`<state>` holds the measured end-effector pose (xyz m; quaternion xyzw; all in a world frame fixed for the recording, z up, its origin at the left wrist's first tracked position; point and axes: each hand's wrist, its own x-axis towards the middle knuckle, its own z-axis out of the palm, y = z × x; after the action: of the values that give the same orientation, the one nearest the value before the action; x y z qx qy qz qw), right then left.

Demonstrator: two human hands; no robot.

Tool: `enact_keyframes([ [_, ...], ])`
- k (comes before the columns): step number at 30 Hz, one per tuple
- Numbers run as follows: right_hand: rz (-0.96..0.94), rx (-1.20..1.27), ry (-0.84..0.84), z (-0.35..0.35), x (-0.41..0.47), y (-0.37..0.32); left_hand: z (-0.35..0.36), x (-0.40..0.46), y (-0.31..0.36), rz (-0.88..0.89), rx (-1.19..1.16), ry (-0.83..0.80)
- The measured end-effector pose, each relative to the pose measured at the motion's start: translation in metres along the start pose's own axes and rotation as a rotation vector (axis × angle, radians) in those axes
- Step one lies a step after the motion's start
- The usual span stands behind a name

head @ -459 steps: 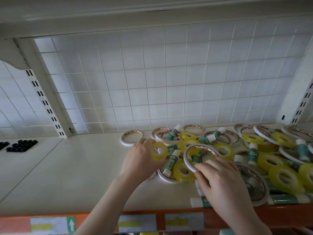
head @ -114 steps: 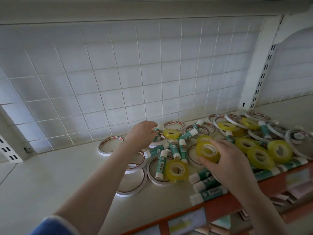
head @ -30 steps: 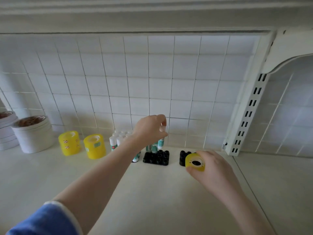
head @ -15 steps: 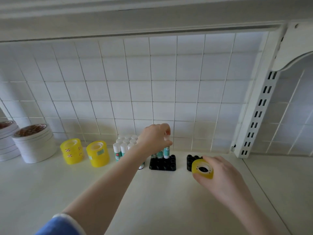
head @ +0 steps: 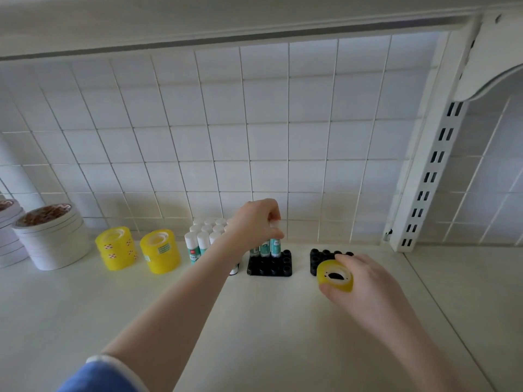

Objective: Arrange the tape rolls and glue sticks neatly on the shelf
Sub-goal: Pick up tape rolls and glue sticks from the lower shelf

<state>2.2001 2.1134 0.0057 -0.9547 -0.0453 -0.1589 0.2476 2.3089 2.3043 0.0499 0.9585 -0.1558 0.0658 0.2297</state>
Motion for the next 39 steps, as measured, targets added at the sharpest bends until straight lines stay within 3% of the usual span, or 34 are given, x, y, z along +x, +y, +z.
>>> enact_keyframes([
  [11,-0.008,-0.001,0.058,-0.016,0.000,-0.003,-0.007,-0.006,0.007,-0.045,0.136,0.013],
  [17,-0.059,0.021,0.104,-0.030,0.010,-0.013,-0.036,-0.034,0.017,0.000,0.273,0.307],
  [24,-0.201,0.050,0.070,-0.024,0.030,-0.063,-0.065,-0.119,-0.035,-0.091,0.446,0.583],
  [34,-0.296,0.158,-0.065,0.039,0.068,-0.179,-0.066,-0.216,-0.161,-0.324,0.429,0.439],
  [39,-0.361,0.105,-0.217,0.072,0.086,-0.224,-0.062,-0.229,-0.194,-0.406,0.341,0.376],
])
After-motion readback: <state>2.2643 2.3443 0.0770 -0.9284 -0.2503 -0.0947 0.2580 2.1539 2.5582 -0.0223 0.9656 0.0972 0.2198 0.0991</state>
